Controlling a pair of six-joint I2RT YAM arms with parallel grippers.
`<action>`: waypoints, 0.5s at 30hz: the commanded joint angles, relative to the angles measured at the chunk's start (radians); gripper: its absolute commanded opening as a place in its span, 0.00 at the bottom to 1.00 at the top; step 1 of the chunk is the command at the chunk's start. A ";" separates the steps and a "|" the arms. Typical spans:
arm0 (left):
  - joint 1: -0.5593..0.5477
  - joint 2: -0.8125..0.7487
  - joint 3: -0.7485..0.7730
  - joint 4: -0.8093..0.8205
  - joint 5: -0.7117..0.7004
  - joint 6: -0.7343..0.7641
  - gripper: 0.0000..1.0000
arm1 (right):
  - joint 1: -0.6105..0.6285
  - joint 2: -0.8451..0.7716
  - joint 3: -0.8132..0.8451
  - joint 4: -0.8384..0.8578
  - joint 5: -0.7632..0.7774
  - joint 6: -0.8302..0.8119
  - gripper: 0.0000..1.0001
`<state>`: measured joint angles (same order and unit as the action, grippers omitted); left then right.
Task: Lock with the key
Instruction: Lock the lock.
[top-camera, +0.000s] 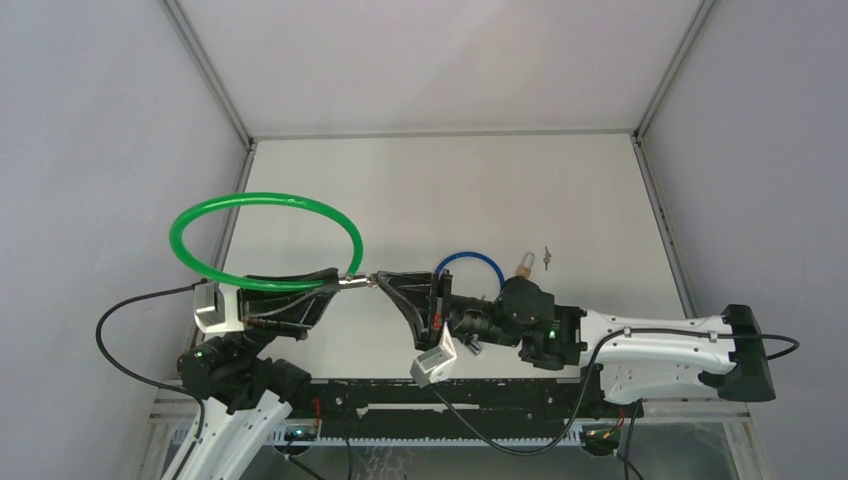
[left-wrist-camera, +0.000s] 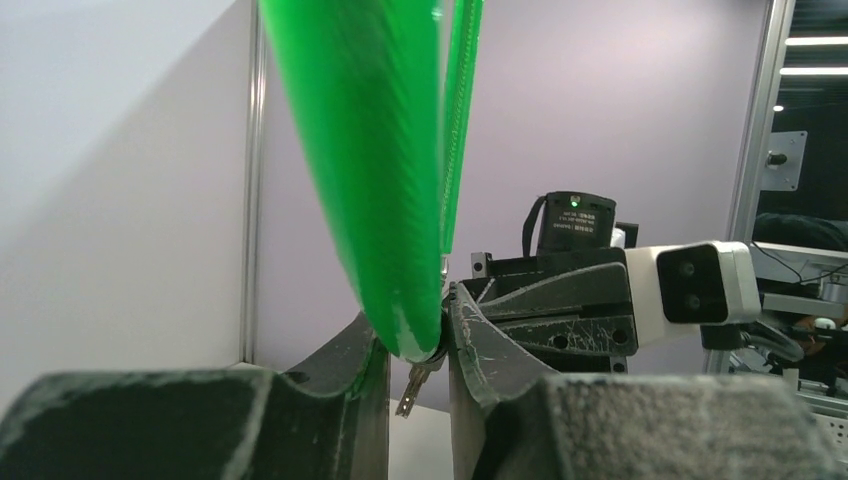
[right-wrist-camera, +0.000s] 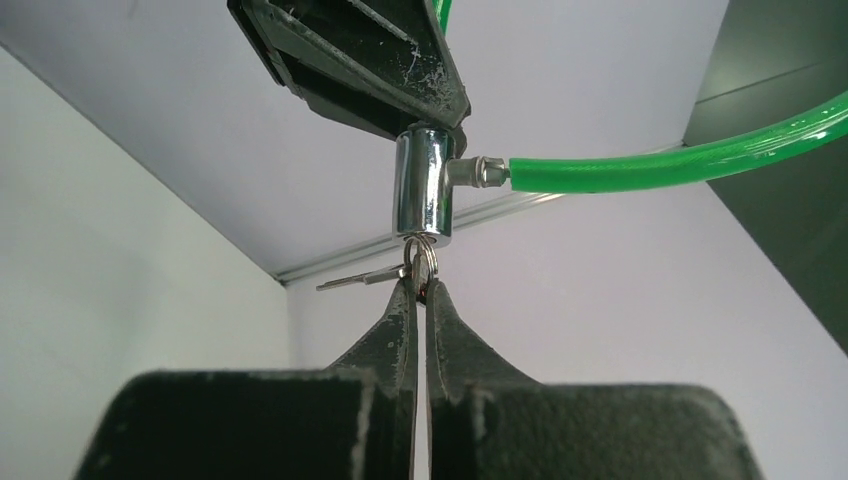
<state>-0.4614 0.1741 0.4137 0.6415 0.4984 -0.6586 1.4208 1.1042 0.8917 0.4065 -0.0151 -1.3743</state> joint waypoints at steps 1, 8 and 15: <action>0.004 -0.005 0.006 0.030 0.017 0.032 0.00 | -0.011 -0.049 0.083 -0.102 -0.150 0.157 0.00; 0.004 -0.005 -0.003 0.026 0.010 0.028 0.00 | -0.034 -0.058 0.125 -0.199 -0.170 0.211 0.24; 0.004 -0.015 0.003 0.027 -0.004 0.027 0.00 | -0.055 -0.115 0.124 -0.292 -0.086 0.356 0.99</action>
<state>-0.4618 0.1741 0.4137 0.6312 0.5255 -0.6468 1.3773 1.0519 0.9760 0.1619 -0.1249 -1.1400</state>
